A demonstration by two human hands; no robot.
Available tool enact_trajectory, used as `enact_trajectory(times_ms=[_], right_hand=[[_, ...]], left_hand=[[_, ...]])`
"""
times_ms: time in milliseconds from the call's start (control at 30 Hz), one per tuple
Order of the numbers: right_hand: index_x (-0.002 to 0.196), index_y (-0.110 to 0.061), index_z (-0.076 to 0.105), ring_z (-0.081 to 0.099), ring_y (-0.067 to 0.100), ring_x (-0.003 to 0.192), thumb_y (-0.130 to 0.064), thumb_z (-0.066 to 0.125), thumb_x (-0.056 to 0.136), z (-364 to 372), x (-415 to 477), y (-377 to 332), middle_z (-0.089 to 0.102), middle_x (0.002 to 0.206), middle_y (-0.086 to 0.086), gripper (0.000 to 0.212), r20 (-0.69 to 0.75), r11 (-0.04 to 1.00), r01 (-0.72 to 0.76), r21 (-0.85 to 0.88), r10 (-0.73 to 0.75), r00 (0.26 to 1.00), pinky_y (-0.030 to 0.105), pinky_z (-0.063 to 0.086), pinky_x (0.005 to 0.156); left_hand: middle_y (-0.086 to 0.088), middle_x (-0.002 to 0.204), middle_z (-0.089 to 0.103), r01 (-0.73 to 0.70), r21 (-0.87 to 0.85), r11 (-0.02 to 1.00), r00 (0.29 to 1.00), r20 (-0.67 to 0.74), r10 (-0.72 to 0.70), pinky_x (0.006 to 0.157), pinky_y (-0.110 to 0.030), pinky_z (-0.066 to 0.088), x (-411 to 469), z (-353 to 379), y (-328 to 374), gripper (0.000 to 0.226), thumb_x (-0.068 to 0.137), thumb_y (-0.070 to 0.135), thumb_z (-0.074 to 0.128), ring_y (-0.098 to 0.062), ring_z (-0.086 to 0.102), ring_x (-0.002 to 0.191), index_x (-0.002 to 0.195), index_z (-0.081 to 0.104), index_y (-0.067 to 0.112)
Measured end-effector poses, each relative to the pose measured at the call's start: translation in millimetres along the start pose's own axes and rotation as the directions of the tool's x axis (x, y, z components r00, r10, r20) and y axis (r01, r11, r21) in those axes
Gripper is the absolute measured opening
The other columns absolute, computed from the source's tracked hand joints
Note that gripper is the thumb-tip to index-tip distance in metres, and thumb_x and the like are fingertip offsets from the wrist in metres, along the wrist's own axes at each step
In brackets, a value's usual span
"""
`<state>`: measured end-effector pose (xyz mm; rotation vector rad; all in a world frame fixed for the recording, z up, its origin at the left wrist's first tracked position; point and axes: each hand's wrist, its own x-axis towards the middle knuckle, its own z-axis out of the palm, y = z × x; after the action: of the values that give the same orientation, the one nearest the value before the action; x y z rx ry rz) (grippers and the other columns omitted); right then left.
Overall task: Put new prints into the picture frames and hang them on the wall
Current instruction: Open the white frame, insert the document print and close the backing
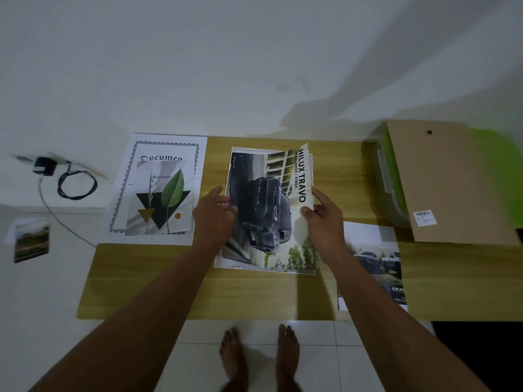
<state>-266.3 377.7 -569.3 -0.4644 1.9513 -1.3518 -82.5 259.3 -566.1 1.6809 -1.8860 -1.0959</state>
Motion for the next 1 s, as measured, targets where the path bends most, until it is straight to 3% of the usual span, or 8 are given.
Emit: enact_trajectory(times_ms=[67, 233, 400, 600, 733, 800, 900, 1000], right_hand=[[0.138, -0.02, 0.056, 0.068, 0.015, 0.091, -0.001, 0.06, 0.094, -1.1, 0.7, -2.3, 0.073, 0.109, 0.002, 0.048, -0.011, 1.0, -0.009, 0.014, 0.009, 1.0, 0.026, 0.055, 0.077], [0.135, -0.02, 0.057, 0.064, 0.016, 0.081, -0.001, 0.058, 0.095, -1.1, -0.1, -4.4, 0.072, 0.106, 0.009, 0.044, -0.007, 0.999, -0.022, 0.033, 0.022, 1.0, 0.018, 0.05, 0.063], [0.136, -0.022, 0.055, 0.064, 0.008, 0.081, -0.001, 0.056, 0.096, 0.5, -3.2, 0.2, 0.07, 0.108, 0.004, 0.045, -0.043, 0.999, -0.037, 0.017, 0.038, 0.998, 0.014, 0.048, 0.059], [0.132, -0.029, 0.054, 0.061, 0.012, 0.077, -0.005, 0.057, 0.097, 3.3, -7.2, 10.5, 0.069, 0.101, 0.002, 0.043, -0.114, 1.0, -0.022, 0.005, 0.022, 0.993, 0.019, 0.044, 0.059], [0.123, -0.027, 0.059, 0.062, 0.009, 0.074, -0.005, 0.063, 0.093, 5.7, -2.6, 5.5, 0.069, 0.089, 0.001, 0.037, -0.115, 0.999, 0.007, 0.034, -0.003, 0.993, 0.017, 0.045, 0.062], [0.119, -0.025, 0.058, 0.066, 0.016, 0.08, -0.009, 0.066, 0.092, 8.3, -2.3, 1.3, 0.072, 0.09, 0.004, 0.032, -0.102, 0.999, -0.011, 0.031, 0.014, 0.995, 0.026, 0.047, 0.067], [0.13, -0.024, 0.051, 0.065, 0.016, 0.099, -0.02, 0.066, 0.094, 16.0, 2.0, -12.2, 0.068, 0.116, -0.002, 0.039, -0.079, 0.982, 0.012, -0.19, -0.028, 0.996, 0.026, 0.048, 0.077], [0.151, -0.023, 0.032, 0.042, 0.02, 0.135, -0.029, 0.058, 0.098, 21.7, -17.7, -55.5, 0.046, 0.145, -0.001, 0.059, -0.035, 0.906, 0.194, -0.377, -0.223, 0.974, 0.034, 0.038, 0.108]], left_hand=[[-0.006, 0.112, 0.07, 0.034, -0.015, 0.999, 0.999, -0.011, -0.034, 0.093, -0.03, 0.043, 0.7, -5.2, 4.1, 0.051, 0.083, 0.011, 0.072, -0.017, 0.063, 0.095, 0.132, 0.058, 0.012], [-0.006, 0.108, 0.071, 0.119, -0.039, 0.992, 0.993, 0.026, -0.118, 0.097, -0.04, 0.049, 0.8, -9.9, 3.8, 0.045, 0.083, 0.011, 0.07, -0.022, 0.065, 0.099, 0.127, 0.062, 0.011], [-0.001, 0.091, 0.069, 0.084, -0.009, 0.996, 0.99, 0.116, -0.082, 0.083, -0.039, 0.055, 0.6, -9.3, 8.1, 0.032, 0.085, 0.003, 0.058, -0.013, 0.062, 0.077, 0.114, 0.068, 0.013], [-0.004, 0.097, 0.073, 0.054, -0.061, 0.997, 0.983, 0.177, -0.043, 0.084, -0.043, 0.057, 9.0, -11.0, 7.8, 0.029, 0.084, 0.009, 0.064, -0.021, 0.069, 0.087, 0.112, 0.066, 0.015], [-0.005, 0.092, 0.07, 0.062, -0.145, 0.987, 0.976, 0.216, -0.03, 0.079, -0.036, 0.054, 8.5, -17.8, 11.9, 0.023, 0.09, 0.016, 0.067, -0.025, 0.067, 0.085, 0.112, 0.062, 0.015], [-0.004, 0.085, 0.072, 0.061, -0.174, 0.983, 0.974, 0.224, -0.021, 0.073, -0.04, 0.055, 6.5, -25.9, 12.8, 0.012, 0.093, 0.015, 0.063, -0.028, 0.069, 0.077, 0.103, 0.06, 0.021], [-0.007, 0.078, 0.074, 0.031, -0.265, 0.964, 0.975, 0.222, 0.03, 0.065, -0.039, 0.058, 9.0, -37.9, 17.0, 0.011, 0.094, 0.011, 0.06, -0.027, 0.071, 0.068, 0.101, 0.063, 0.019], [-0.001, 0.075, 0.075, -0.063, -0.338, 0.939, 0.964, 0.223, 0.145, 0.06, -0.03, 0.056, -2.0, -67.0, 45.8, 0.012, 0.095, 0.011, 0.06, -0.018, 0.072, 0.068, 0.104, 0.065, 0.017]])
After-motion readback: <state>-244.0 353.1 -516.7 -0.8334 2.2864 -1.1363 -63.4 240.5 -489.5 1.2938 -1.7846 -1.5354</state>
